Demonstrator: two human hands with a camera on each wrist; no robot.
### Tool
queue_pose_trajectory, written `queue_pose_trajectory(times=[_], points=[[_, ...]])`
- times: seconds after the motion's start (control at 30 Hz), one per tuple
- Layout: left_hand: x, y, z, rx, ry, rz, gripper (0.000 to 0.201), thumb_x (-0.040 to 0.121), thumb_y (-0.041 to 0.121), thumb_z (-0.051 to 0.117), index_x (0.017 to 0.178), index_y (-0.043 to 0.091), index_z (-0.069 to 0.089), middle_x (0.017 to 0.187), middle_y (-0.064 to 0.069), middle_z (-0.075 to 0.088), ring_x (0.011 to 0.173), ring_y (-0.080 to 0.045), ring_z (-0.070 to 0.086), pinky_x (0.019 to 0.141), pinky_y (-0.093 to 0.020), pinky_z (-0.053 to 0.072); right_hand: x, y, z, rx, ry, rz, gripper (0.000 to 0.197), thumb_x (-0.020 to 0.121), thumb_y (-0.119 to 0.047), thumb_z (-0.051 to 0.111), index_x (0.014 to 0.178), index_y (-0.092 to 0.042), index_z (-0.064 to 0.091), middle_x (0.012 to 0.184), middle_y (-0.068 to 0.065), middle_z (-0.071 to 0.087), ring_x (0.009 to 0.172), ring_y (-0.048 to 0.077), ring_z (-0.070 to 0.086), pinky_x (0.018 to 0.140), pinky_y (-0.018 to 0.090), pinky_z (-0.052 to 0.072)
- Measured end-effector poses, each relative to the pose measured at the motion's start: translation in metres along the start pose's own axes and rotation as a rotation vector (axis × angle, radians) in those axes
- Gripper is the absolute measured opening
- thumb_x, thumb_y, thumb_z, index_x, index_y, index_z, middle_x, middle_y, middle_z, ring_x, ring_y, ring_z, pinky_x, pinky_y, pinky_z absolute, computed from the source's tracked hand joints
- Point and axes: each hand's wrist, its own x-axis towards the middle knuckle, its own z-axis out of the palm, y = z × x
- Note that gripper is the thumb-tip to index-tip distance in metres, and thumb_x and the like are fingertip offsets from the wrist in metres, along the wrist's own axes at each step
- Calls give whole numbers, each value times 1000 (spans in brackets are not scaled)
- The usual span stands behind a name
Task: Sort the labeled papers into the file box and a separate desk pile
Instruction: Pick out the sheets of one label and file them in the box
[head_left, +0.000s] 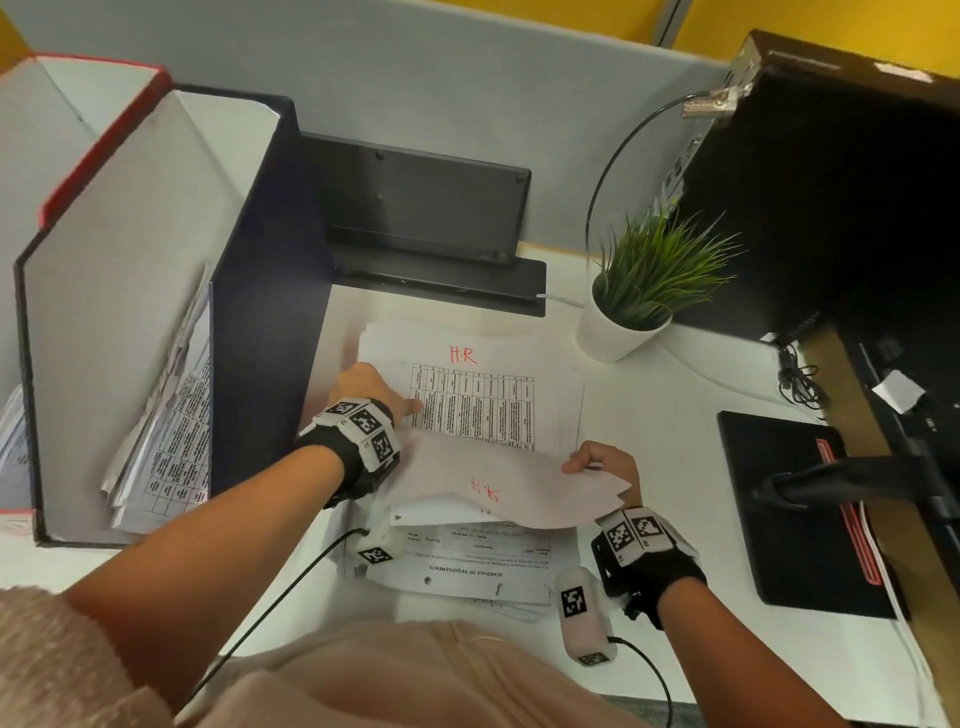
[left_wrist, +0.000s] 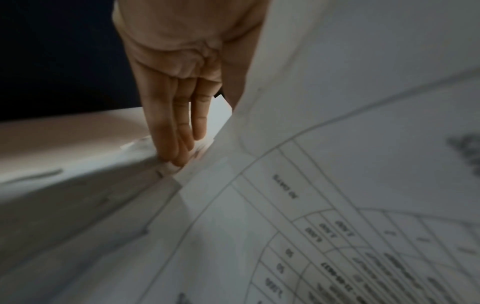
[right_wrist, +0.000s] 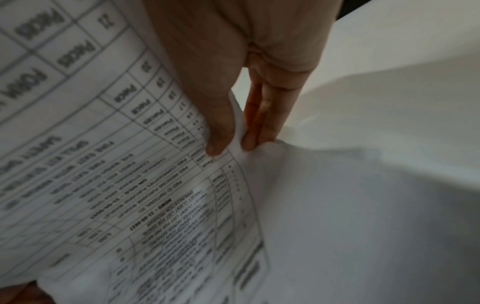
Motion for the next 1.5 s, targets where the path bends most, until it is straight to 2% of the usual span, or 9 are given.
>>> queue_pose_trajectory(times=[0.23, 0.47, 0.67, 0.8, 0.9, 1.07, 1.2, 1.3, 1.5], points=[[4, -1, 0, -93, -50, -6, 47, 66, 43, 80, 83, 5, 58, 79, -6, 61, 68, -19, 56, 47, -22, 39, -1, -1, 5, 122, 23, 52, 38, 72, 24, 38, 49, -1, 55, 72, 11, 50, 61, 26, 46, 39, 16, 45], [-5, -10, 11, -227, 61, 274, 41, 86, 16, 64, 51, 7, 44, 51, -3, 38, 48, -16, 35, 48, -20, 31, 6, -1, -1, 131, 8, 63, 51, 69, 20, 37, 28, -7, 53, 52, 12, 63, 41, 22, 57, 40, 19, 47], [-22, -20, 10, -369, 142, 538, 33, 93, 6, 52, 125, 6, 57, 118, -13, 62, 110, -25, 56, 96, -26, 40, 15, -10, -6, -15, 38, -66, 56, 69, 24, 31, 27, -12, 43, 32, -2, 46, 30, 11, 45, 35, 7, 30], [-25, -19, 7, -617, -27, 435, 24, 96, 9, 42, 104, 12, 64, 104, -7, 64, 97, -19, 57, 82, -23, 43, 15, -13, -4, -471, 34, -264, 31, 73, 19, 54, 68, -10, 46, 62, 0, 49, 58, 16, 50, 43, 14, 40], [-27, -17, 2, -843, -155, 352, 37, 89, -8, 32, 73, 12, 59, 84, -1, 59, 79, -14, 53, 65, -19, 46, 9, -16, -3, -492, 17, -285, 62, 62, 4, 81, 110, -11, 45, 89, 1, 55, 78, 15, 55, 52, 8, 46], [-28, -17, -4, -926, -291, 254, 40, 78, -14, 31, 52, 9, 50, 80, -7, 58, 70, -22, 55, 52, -23, 45, 4, -22, 1, -135, -118, -214, 74, 78, 12, 63, 132, -30, 34, 93, -7, 52, 81, 5, 53, 69, 25, 49], [-26, -12, -7, -998, -320, 182, 46, 75, -11, 40, 39, 14, 54, 92, -4, 58, 81, -21, 54, 63, -26, 45, 5, -27, 0, -513, -142, -256, 43, 75, 15, 63, 112, -5, 64, 93, 10, 62, 71, 10, 55, 65, 11, 53], [-26, -7, -12, -1053, -336, 142, 17, 82, 16, 47, 72, 7, 57, 81, -7, 58, 61, -14, 58, 52, -20, 45, 8, -20, -3, -546, -98, -195, 16, 76, 6, 68, 79, -9, 66, 72, 2, 61, 68, 15, 55, 51, 6, 45], [0, -3, -11, -743, -299, -16, 43, 84, 44, 61, 105, 7, 61, 103, -8, 66, 94, -26, 62, 75, -35, 50, 10, -3, -2, -149, 8, -89, 53, 76, 22, 44, 34, -12, 50, 37, -10, 51, 36, 0, 49, 47, 17, 43]])
